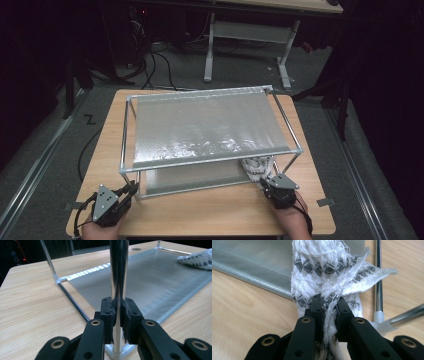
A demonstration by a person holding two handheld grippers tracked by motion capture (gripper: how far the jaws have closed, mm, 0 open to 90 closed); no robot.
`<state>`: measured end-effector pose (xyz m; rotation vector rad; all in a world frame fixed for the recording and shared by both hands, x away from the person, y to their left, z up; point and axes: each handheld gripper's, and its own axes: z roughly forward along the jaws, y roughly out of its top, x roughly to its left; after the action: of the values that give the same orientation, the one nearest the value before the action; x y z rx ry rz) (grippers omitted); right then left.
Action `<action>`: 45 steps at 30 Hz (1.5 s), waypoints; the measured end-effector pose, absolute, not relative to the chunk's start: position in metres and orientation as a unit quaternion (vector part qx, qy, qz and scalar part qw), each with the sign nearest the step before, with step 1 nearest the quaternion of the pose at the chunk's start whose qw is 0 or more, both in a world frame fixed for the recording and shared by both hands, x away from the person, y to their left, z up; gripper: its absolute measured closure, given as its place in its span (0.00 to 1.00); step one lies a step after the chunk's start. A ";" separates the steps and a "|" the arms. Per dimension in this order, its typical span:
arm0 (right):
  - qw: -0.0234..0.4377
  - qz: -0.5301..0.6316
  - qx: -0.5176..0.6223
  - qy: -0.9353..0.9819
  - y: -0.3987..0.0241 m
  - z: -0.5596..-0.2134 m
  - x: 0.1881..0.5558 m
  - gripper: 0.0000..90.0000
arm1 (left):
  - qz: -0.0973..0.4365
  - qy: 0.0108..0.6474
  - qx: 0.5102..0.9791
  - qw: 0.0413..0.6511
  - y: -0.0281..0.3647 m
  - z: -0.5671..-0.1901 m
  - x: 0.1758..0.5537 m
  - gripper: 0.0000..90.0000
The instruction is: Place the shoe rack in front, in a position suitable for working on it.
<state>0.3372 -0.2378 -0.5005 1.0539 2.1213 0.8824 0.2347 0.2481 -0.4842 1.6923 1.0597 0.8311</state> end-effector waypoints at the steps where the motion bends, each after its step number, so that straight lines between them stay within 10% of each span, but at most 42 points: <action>1: 0.302 0.334 0.396 0.800 -0.236 -0.501 0.339 0.90 | 0.339 0.432 0.690 0.471 0.249 -0.485 0.234 0.89; 10: 0.312 0.361 0.385 0.790 -0.238 -0.487 0.333 0.90 | 0.345 0.425 0.694 0.468 0.249 -0.485 0.231 0.88; 23: 0.459 0.417 0.388 0.682 -0.275 -0.416 0.298 0.90 | 0.348 0.421 0.697 0.465 0.249 -0.484 0.235 0.88; 45: 0.347 0.328 0.442 0.760 -0.280 -0.495 0.336 0.90 | 0.346 0.420 0.698 0.466 0.248 -0.484 0.236 0.88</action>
<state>0.3359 -0.2795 -0.4953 1.1459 1.9710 0.8508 0.2355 0.2479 -0.4840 1.7135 1.0301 0.8506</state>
